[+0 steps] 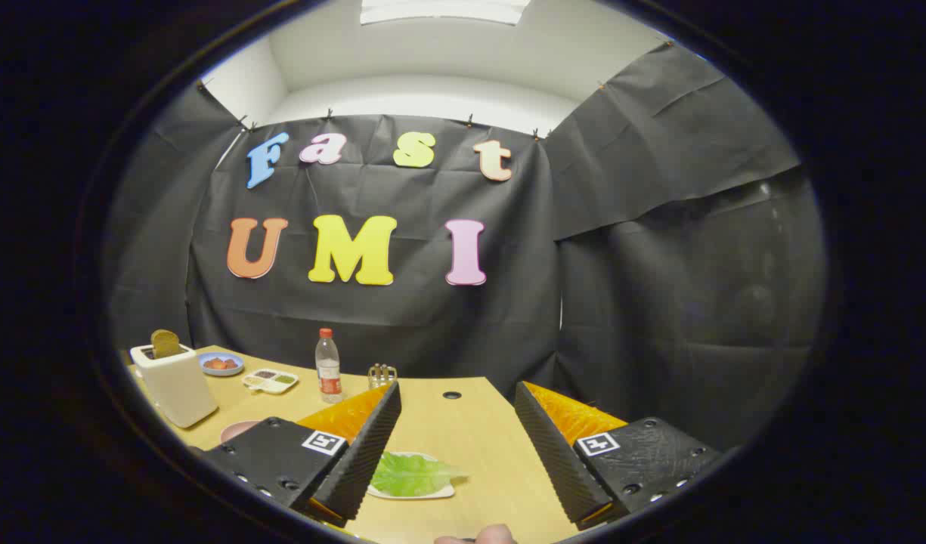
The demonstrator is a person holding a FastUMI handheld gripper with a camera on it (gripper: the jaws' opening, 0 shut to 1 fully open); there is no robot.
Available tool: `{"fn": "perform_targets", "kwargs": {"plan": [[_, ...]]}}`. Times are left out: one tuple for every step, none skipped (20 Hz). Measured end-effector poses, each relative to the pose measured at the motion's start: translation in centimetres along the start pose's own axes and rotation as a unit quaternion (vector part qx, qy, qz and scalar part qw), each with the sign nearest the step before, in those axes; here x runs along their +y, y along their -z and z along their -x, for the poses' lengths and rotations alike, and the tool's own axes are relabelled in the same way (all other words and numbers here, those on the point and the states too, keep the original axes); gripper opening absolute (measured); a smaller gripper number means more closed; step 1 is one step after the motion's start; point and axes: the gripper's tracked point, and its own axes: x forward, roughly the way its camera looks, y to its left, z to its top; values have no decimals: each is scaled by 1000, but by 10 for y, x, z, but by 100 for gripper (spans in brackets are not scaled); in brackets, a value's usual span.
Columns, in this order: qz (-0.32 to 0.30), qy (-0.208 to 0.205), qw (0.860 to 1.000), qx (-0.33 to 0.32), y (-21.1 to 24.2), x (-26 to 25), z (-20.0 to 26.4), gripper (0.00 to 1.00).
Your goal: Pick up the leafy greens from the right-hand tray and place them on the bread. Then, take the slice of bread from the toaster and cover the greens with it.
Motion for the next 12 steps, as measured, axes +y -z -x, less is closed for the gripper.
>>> {"fn": "perform_targets", "kwargs": {"plan": [[1,3,1000,2,1,-2,0,95],[1,5,1000,4,3,-3,0,95],[1,4,1000,5,4,-3,2,95],[3,3,1000,6,5,-1,3,95],[6,5,1000,7,5,-2,3,95],[7,5,1000,7,4,0,4,95],[7,5,1000,6,2,-1,5,95],[6,5,1000,6,1,-1,6,95],[8,6,1000,7,1,-1,6,95],[11,7,1000,9,2,1,4,95],[13,9,1000,10,2,1,5,95],[12,9,1000,10,2,2,7,95]]}}
